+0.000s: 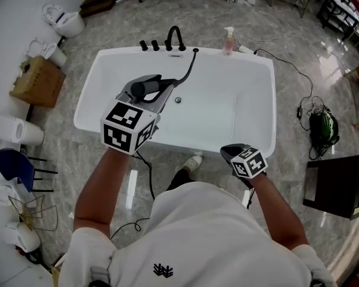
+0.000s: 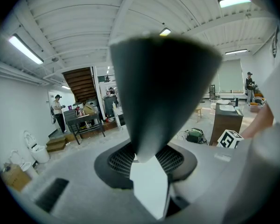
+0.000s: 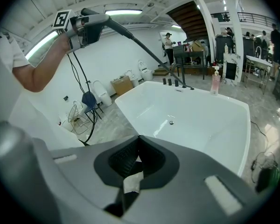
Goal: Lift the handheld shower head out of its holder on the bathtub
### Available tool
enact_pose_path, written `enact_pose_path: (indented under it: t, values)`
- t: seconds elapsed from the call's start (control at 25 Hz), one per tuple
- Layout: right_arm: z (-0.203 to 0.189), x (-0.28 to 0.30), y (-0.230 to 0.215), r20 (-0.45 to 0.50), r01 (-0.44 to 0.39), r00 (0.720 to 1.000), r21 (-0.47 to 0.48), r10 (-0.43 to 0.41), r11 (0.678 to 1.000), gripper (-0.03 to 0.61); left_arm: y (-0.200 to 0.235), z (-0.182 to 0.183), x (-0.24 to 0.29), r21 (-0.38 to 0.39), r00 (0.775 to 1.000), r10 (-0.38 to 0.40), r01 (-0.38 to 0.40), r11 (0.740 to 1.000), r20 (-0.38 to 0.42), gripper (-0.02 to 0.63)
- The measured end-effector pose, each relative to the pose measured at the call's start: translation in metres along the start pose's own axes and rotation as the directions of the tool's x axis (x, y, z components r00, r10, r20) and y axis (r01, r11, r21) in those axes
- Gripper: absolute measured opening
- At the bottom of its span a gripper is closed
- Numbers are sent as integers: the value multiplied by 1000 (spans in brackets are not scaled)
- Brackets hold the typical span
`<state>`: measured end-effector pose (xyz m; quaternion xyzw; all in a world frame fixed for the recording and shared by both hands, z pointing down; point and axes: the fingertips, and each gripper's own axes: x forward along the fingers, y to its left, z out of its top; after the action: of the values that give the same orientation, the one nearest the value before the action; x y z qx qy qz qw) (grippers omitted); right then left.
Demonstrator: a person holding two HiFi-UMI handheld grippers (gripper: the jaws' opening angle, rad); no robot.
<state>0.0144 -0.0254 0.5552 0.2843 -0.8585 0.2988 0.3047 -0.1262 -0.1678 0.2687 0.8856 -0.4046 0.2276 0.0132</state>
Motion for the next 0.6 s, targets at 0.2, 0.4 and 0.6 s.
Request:
enact_pose_path:
  t: [0.2, 0.4, 0.6]
  values:
    - [-2, -1, 0, 1, -1, 1000, -3, 1, 1000, 12, -3, -1, 0, -1, 1000, 0, 0, 1000, -3, 140]
    - [-3, -1, -2, 0, -3, 1000, -5, 3, 1000, 12, -4, -1, 2, -2, 1000, -3, 3, 1000, -4, 140]
    - [-3, -4, -4, 4, 0, 1000, -8, 0, 1000, 12, -6, 0, 3, -1, 1000, -7, 7, 1000, -6, 141]
